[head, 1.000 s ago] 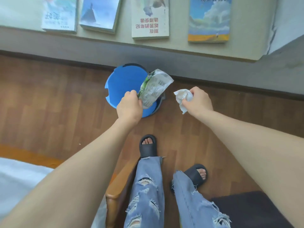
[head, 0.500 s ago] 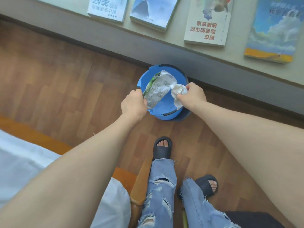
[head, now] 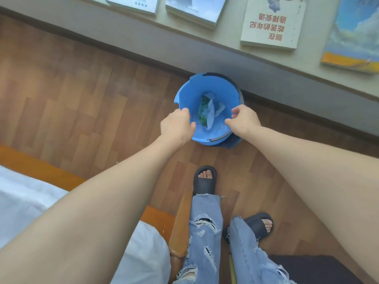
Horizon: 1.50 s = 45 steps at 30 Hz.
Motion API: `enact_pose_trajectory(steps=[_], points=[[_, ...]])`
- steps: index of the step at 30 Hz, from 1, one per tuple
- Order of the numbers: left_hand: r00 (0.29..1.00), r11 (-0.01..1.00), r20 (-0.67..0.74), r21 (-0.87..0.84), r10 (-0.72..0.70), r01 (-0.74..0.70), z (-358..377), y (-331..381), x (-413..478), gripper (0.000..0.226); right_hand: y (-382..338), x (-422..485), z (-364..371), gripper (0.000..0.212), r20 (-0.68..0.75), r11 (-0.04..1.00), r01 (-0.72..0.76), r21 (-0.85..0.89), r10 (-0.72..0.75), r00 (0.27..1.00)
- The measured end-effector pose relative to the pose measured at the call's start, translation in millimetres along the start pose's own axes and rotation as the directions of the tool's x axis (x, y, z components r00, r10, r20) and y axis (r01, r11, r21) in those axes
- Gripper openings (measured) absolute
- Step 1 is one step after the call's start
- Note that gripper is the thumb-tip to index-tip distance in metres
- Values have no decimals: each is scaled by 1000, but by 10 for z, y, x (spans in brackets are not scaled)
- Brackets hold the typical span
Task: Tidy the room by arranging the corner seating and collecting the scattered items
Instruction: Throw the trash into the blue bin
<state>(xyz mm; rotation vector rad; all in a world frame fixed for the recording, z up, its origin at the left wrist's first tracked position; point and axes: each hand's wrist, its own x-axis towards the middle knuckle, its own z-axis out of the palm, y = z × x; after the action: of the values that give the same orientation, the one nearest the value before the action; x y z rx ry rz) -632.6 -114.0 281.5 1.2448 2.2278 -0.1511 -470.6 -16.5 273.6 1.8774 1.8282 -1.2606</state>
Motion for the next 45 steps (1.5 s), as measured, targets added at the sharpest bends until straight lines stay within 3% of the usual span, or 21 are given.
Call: enact_pose_trajectory(steps=[4,9,12,23,31,38,45], points=[[995,993,14,64,95,-95,53,164,-15,31,49,-17,-12,45,25,985,103,-137,-100,995],[973,962,30,146,230,-232,157,510,-76,28,250,-92,-66,41,77,893,292,-343,-283,956],[953,930,52,206,300,-304,190,758,-107,28,462,-129,-161,38,81,865,318,-388,-312,947],[879,828,139,296,456,-477,424,1698,-340,30,1477,-343,-680,42,34,908,182,-377,-183,983],[778,674,216,400,590,-621,814,2655,-683,28,2532,-616,-1029,42,-41,935,77,-347,-97,994],[726,539,337,501,600,-677,1247,3408,-1058,22,3488,-941,-1131,43,-28,931,22,-366,-35,999],[652,434,405,510,641,-743,1631,4122,-1504,17,4417,-1275,-1267,40,-77,967,-66,-247,48,996]])
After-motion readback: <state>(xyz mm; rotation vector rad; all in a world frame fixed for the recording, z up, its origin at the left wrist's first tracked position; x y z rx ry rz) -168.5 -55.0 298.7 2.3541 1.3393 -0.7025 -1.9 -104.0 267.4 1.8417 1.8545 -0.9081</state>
